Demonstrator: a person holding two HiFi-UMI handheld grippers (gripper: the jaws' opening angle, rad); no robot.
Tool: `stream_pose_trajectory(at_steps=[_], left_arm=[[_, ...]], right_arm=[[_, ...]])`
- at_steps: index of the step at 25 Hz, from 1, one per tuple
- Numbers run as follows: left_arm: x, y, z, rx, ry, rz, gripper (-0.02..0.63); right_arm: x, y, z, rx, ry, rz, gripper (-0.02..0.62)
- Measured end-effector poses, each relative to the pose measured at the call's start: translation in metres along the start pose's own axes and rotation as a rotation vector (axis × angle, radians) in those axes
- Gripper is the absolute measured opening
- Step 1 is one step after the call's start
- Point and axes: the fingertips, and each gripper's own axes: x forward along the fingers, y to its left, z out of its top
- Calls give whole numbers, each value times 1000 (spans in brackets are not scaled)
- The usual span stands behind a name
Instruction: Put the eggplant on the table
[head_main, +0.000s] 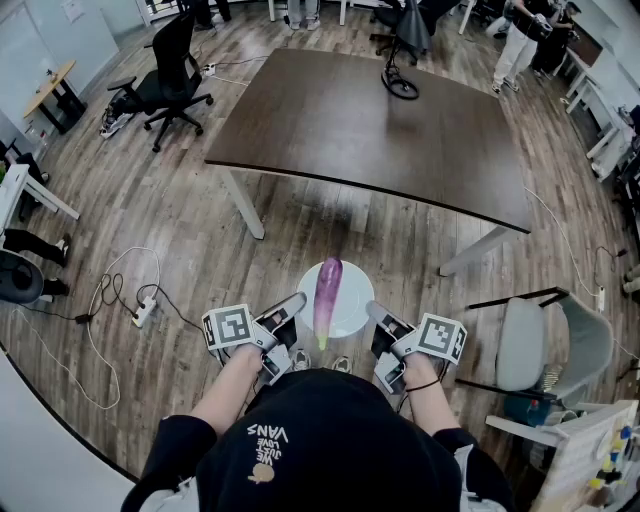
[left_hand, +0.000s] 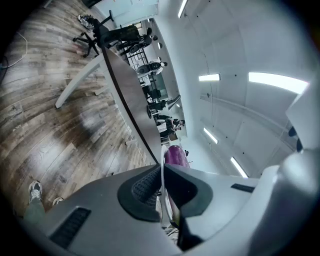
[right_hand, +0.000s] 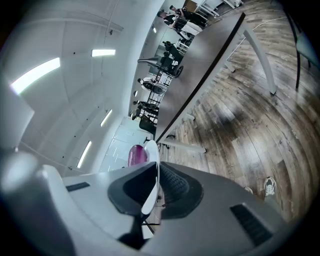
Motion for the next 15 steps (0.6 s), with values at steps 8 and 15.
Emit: stream_pose_trajectory(at_steps=[8, 15], left_arm=[[-2, 2, -1, 5, 3, 3, 26], [-2, 3, -2, 1, 4, 7, 26]], right_arm=[[-1, -2, -1, -51, 9, -26, 31], [-1, -8, -1, -54, 11, -37, 31]])
